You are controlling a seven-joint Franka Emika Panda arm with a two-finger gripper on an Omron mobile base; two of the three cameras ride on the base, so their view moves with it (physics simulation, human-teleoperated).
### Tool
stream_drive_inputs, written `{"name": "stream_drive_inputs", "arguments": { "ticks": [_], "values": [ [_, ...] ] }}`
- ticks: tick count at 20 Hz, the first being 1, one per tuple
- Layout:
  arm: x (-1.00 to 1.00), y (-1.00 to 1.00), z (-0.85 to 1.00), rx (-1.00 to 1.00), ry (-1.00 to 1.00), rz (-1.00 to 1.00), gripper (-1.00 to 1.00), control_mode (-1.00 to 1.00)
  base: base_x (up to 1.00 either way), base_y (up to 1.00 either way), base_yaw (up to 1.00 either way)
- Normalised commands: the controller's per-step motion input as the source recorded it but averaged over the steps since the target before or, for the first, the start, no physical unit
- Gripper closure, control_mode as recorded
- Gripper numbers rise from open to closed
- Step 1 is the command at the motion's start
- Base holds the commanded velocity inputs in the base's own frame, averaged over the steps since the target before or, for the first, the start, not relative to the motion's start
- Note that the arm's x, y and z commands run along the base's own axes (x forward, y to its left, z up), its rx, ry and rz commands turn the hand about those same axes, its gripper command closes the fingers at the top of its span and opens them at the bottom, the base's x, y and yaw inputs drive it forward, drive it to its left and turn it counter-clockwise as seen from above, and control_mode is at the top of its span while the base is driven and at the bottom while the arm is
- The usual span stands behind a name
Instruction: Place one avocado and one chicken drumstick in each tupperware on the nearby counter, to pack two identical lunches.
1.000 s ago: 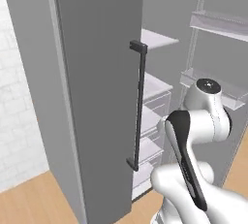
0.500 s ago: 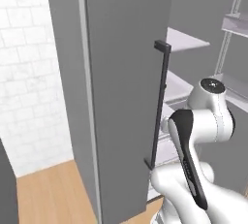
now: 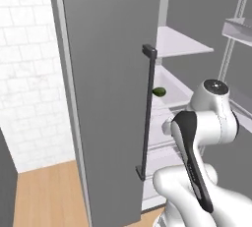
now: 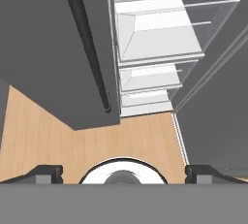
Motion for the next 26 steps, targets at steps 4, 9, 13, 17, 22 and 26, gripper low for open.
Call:
{"name": "stream_drive_inputs", "arguments": {
  "ticks": [4,9,13,17,22,26],
  "values": [
    [0.00,0.00,0.00,0.00,0.00,0.00,-1.00,1.00,0.28,-0.36,0.01],
    [0.00,0.00,0.00,0.00,0.00,0.00,-1.00,1.00,0.29,-0.37,0.00],
    [0.00,0.00,0.00,0.00,0.00,0.00,-1.00,1.00,0.43,-0.28,0.00],
    [0.00,0.00,0.00,0.00,0.00,0.00,-1.00,1.00,0.43,-0.33,0.00],
    [0.00,0.00,0.00,0.00,0.00,0.00,-1.00,1.00,0.37,-0.33,0.00],
    [0.00,0.00,0.00,0.00,0.00,0.00,-1.00,1.00,0.16,-0.11,0.00]
  ]
}}
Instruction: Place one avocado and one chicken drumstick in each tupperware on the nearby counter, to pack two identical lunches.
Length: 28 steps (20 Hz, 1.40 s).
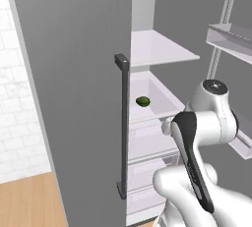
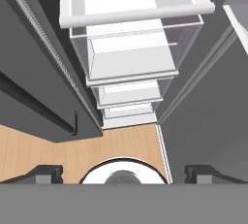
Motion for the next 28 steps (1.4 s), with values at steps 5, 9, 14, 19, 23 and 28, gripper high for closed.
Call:
{"name": "stream_drive_inputs", "arguments": {
  "ticks": [5,9,14,19,23,28],
  "values": [
    [0.00,0.00,0.00,0.00,0.00,0.00,-1.00,1.00,0.01,0.00,0.00],
    [0.00,0.00,0.00,0.00,0.00,0.00,-1.00,1.00,0.00,0.00,0.00],
    [0.25,0.00,0.00,0.00,-0.08,0.05,-1.00,-1.00,0.00,0.00,0.00],
    [0.77,0.00,0.00,0.00,-0.20,0.18,-1.00,-1.00,0.00,0.00,0.00],
    [0.80,0.00,0.00,-0.02,-0.22,0.23,-1.00,-1.00,0.00,0.00,0.00],
    [0.93,0.00,0.00,-0.07,-0.01,0.11,-1.00,-1.00,0.00,0.00,0.00]
  ]
}}
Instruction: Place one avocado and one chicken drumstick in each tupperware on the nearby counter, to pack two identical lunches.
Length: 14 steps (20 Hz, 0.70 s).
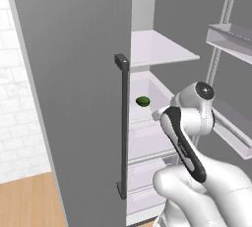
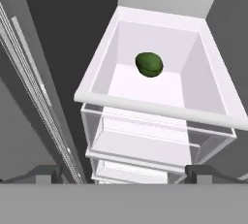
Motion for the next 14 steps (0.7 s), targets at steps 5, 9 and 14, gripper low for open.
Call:
{"name": "stream_drive_inputs", "arguments": {
  "ticks": [5,9,14],
  "values": [
    [0.72,-0.03,0.00,0.00,0.08,0.07,-1.00,-1.00,0.00,0.00,0.00],
    [0.67,-0.10,-0.05,0.00,0.04,0.09,-1.00,-1.00,0.00,0.00,0.00],
    [0.62,-0.03,-0.31,0.00,0.00,0.13,-1.00,-1.00,0.00,0.00,0.00]
  ]
}}
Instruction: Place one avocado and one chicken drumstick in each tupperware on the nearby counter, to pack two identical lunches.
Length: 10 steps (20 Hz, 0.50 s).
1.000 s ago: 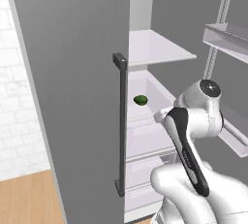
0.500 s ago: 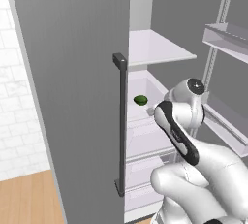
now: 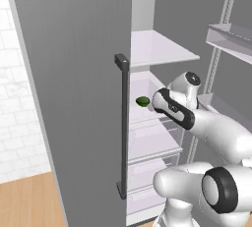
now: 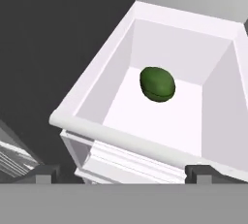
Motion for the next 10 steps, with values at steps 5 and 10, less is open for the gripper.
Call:
{"name": "stream_drive_inputs", "arguments": {
  "ticks": [5,10],
  "values": [
    [0.28,0.00,-0.22,0.00,0.00,0.09,-1.00,-1.00,0.00,0.00,0.00],
    [0.55,0.00,-0.03,0.00,0.01,0.00,-1.00,-1.00,0.00,0.00,0.00]
  ]
}}
